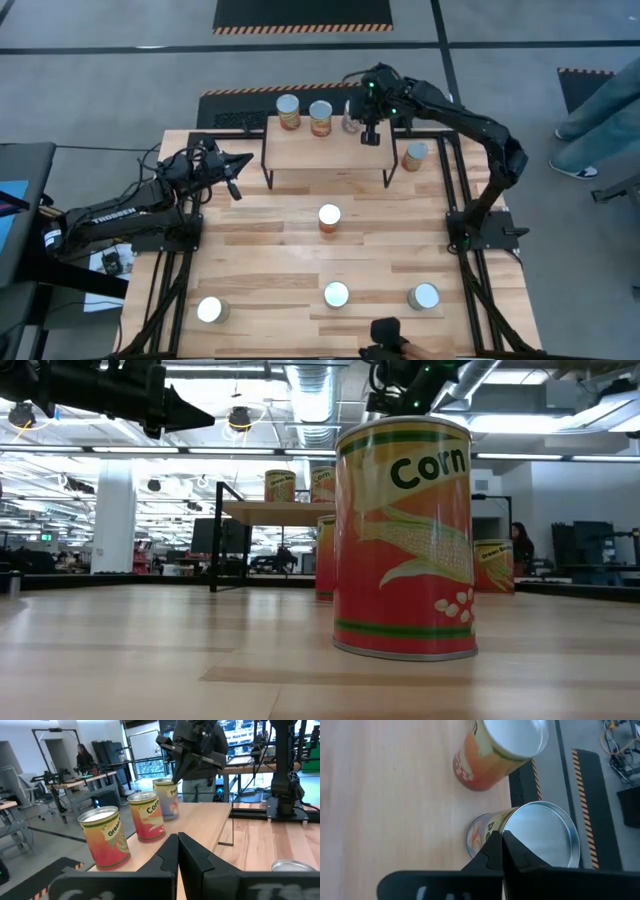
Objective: Pick and place cans onto a shelf
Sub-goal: Put the canned peaches on the shelf
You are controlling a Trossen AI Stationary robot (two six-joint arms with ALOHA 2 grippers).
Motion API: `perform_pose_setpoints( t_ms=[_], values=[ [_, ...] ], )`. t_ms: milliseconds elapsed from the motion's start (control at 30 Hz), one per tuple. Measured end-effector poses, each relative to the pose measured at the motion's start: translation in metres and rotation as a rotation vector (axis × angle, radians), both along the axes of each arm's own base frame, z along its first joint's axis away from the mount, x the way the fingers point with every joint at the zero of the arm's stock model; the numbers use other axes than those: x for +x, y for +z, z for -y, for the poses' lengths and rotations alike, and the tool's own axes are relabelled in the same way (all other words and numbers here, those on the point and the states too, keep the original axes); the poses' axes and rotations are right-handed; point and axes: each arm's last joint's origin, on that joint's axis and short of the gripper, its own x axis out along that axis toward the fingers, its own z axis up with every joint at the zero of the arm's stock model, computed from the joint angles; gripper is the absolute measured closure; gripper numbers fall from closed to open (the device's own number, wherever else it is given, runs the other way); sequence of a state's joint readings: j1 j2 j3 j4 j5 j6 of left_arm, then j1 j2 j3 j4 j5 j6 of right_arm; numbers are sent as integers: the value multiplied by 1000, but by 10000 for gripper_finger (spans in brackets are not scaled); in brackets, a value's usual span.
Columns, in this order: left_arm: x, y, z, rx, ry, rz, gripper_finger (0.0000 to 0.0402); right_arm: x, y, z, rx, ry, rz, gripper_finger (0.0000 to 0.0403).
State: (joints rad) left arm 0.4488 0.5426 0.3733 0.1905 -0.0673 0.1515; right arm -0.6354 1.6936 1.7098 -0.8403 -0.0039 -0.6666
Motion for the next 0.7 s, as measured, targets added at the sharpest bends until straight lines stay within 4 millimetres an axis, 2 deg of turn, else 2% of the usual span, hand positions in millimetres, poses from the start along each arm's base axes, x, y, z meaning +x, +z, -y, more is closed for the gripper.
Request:
perform_pose_setpoints(
  t_ms=[133,267,433,700],
  values=[
    [0,0,0,0,0,0,401,4,-5,6,23,-2,3,398],
    [0,0,0,2,1,2,401,5,2,7,14,0,27,391],
    [0,0,0,2,3,2,401,5,2,6,25,-9,28,379],
    [0,0,0,2,5,1,401,4,1,5,47,-29,25,345]
  ],
)
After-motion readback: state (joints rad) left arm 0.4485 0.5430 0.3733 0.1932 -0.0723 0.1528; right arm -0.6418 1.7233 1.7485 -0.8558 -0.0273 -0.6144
